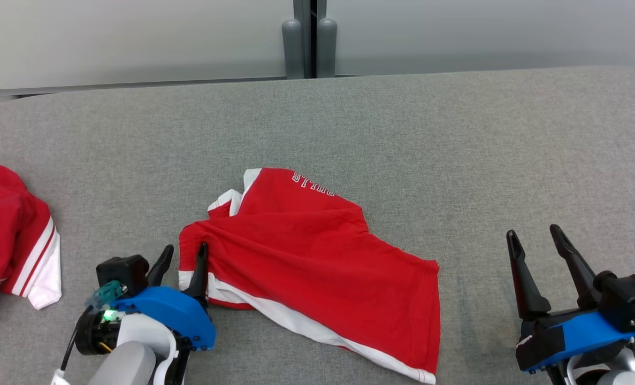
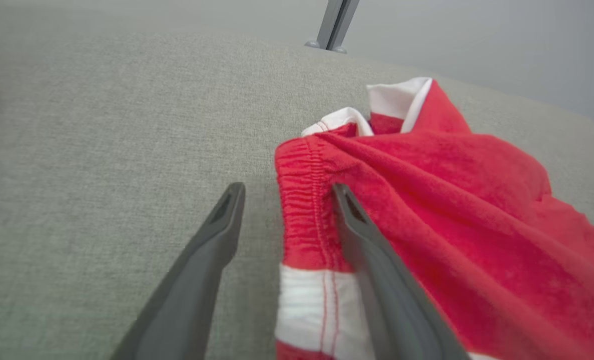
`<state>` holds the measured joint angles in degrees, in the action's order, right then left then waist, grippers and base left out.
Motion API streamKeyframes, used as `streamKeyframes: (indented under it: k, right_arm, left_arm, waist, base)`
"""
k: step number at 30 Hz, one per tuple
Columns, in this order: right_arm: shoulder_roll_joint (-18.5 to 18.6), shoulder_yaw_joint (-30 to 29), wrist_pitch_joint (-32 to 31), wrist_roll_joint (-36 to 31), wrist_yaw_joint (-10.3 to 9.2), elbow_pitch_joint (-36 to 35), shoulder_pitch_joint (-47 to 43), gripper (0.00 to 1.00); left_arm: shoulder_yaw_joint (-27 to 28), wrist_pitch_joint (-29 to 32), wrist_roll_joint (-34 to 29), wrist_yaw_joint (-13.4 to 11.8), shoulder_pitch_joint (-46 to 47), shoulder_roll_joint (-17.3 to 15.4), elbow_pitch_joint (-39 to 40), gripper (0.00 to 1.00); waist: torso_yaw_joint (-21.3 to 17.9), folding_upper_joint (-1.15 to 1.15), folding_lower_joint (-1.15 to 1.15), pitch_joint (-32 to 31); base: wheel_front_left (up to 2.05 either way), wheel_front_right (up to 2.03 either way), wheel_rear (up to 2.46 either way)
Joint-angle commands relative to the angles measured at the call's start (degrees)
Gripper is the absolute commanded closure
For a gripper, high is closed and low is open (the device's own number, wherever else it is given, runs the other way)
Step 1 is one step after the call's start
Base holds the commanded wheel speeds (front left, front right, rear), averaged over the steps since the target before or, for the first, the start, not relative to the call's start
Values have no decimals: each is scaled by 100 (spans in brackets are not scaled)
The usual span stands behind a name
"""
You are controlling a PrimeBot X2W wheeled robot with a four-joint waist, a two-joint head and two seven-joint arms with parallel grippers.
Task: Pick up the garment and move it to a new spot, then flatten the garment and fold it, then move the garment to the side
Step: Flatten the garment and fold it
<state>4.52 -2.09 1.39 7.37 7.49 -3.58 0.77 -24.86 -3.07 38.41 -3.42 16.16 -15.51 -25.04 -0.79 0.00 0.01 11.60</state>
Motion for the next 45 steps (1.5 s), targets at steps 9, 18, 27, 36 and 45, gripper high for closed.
streamKeyframes:
  k: [9, 18, 27, 36, 45]
  right_arm:
    - [4, -6, -8, -77, 0, 19, -120, 0]
    - [20, 34, -150, -108, 0, -116, -394, 0]
    - [-2, 45, -298, -97, 0, -287, -650, 0]
    - [-14, 39, -321, -79, 0, -327, -701, 0]
    - [-4, 102, -337, -77, 0, -299, -624, 0]
  left_arm:
    - [106, -1024, -485, -326, -332, -192, -104, 0]
    - [336, -1216, -1168, -675, -923, -465, 1286, 0]
    - [264, -1108, -1428, -854, -1522, -732, 2061, 0]
    - [284, -1021, -1354, -924, -1664, -794, 2231, 0]
    - [77, -555, -1203, -683, -1372, -792, 2056, 0]
  waist:
    - [121, 0, -1, -372]
    - [218, 0, -1, -847]
    - [180, 0, -1, -1085]
    - [166, 0, -1, -1101]
    - [188, 0, -1, -953]
  base:
    - [0, 0, 0]
    - [0, 0, 0]
    - [0, 0, 0]
    - [0, 0, 0]
    - [0, 0, 0]
